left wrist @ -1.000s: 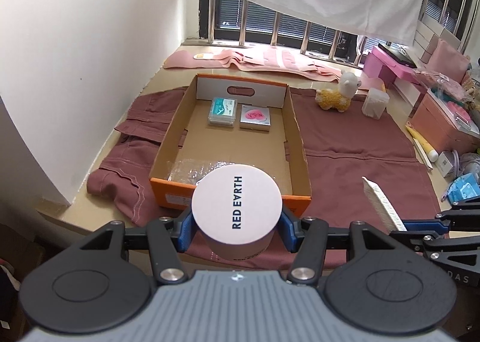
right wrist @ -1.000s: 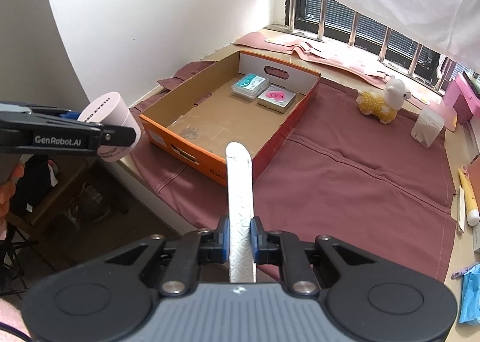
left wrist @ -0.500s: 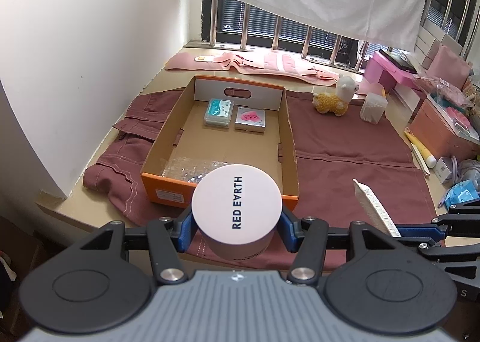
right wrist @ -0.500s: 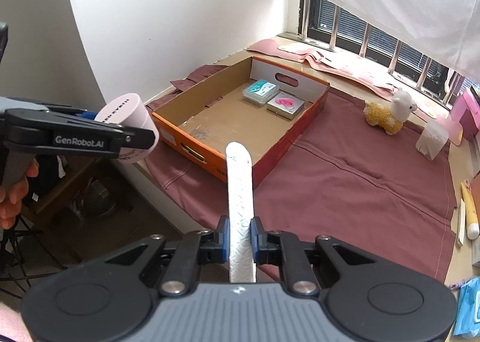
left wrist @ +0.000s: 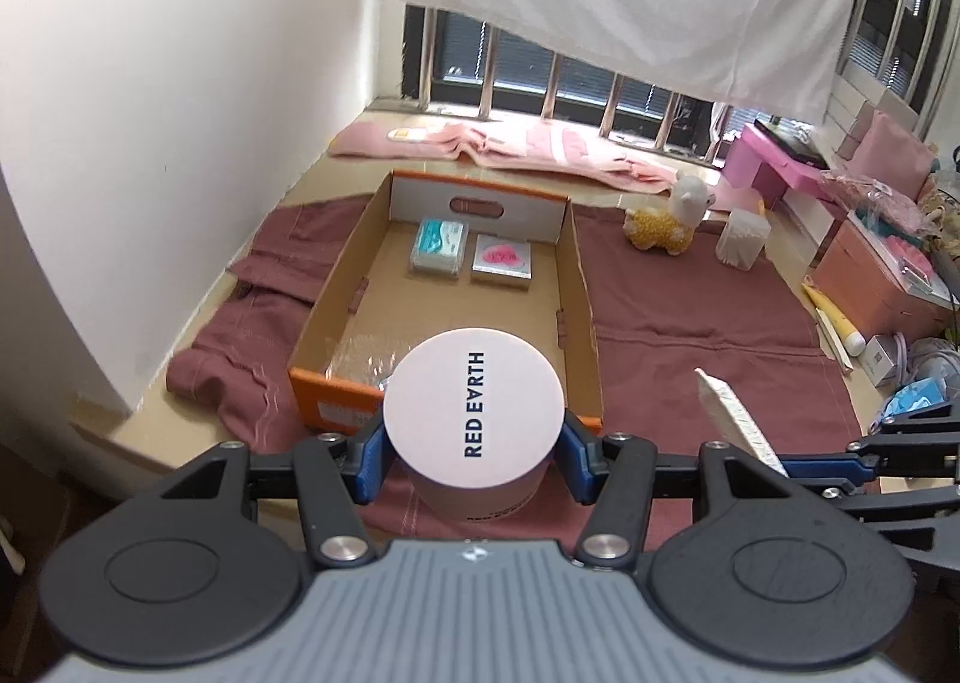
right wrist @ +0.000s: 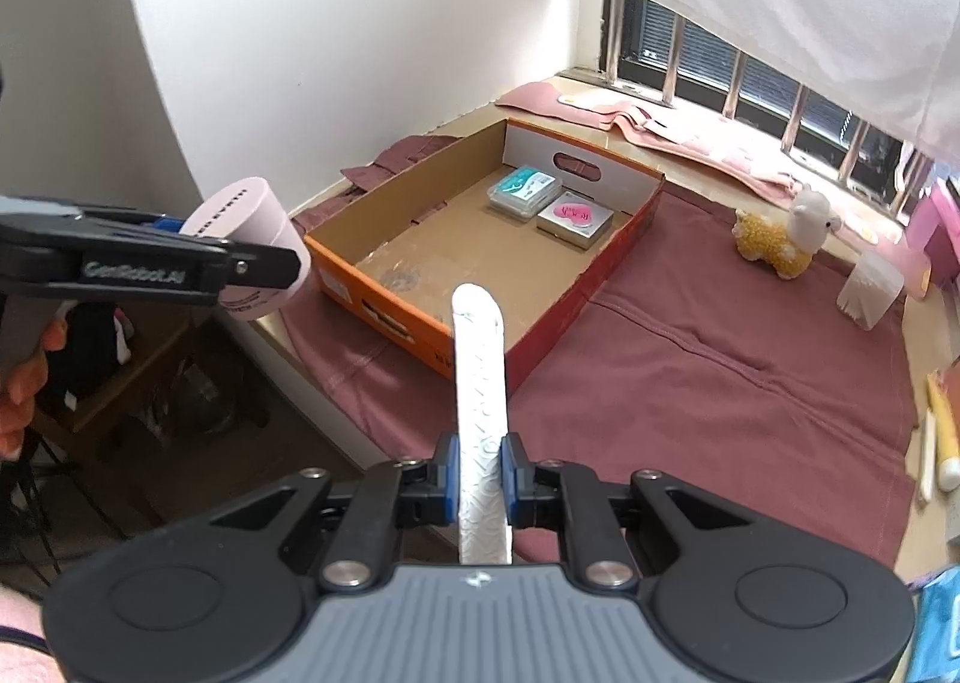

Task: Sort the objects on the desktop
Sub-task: 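Carry the nail file and jar over the cardboard tray with both tools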

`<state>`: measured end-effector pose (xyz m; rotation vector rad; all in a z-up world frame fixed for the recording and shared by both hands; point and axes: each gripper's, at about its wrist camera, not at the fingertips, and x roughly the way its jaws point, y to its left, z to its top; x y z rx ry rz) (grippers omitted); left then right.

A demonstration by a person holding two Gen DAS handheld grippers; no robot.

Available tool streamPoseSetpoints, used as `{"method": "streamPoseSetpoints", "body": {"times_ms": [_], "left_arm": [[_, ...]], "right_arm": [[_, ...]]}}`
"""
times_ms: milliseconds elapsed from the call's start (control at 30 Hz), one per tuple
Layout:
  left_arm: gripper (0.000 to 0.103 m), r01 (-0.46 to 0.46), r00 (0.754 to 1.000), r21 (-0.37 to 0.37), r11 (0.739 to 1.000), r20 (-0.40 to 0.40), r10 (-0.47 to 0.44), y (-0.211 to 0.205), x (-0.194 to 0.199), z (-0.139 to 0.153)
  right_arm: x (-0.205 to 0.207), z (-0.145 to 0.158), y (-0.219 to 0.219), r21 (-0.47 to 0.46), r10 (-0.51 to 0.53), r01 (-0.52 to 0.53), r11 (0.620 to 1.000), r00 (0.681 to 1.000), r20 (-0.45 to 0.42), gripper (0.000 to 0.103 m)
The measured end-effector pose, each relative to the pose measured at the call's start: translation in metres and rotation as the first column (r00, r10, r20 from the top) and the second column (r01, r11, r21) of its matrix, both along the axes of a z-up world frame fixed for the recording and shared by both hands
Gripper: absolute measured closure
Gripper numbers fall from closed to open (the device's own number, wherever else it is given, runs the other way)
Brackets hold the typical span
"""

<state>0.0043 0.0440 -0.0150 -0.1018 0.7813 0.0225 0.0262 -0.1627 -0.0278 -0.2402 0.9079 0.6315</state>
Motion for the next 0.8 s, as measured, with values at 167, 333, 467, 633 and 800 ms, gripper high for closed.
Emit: {"method": "streamPoseSetpoints", "body": {"times_ms": [167, 333, 467, 633, 800], "left_arm": [[0.047, 0.001, 1.0, 0.016, 1.0, 0.02, -0.001, 0.014, 0.01, 0.008], [0.047, -0.015, 0.999, 0.021, 1.0, 0.031, 0.015, 0.029, 0.018, 0.012], [0.047, -0.01, 1.0, 0.021, 1.0, 0.025, 0.01, 0.039, 0.027, 0.011], [0.047, 0.024, 1.0, 0.034, 0.999, 0.017, -0.024, 0.048, 0.048, 0.01], [0.047, 0.076, 0.997, 0.053, 0.996, 0.01, -0.077, 0.054, 0.081, 0.01]], "right_arm": [[0.009, 0.003, 0.015, 0.005, 0.004, -0.004, 1.0, 1.0, 0.009, 0.09], [0.019, 0.006, 0.034, 0.001, 0.03, -0.03, 1.0, 0.999, 0.013, 0.09], [0.032, 0.008, 0.049, -0.011, 0.044, -0.044, 0.999, 0.999, 0.021, 0.09], [0.054, 0.009, 0.067, -0.02, 0.043, -0.042, 0.999, 0.999, 0.025, 0.09], [0.082, 0.011, 0.085, -0.029, 0.039, -0.038, 0.999, 0.998, 0.039, 0.09]]}}
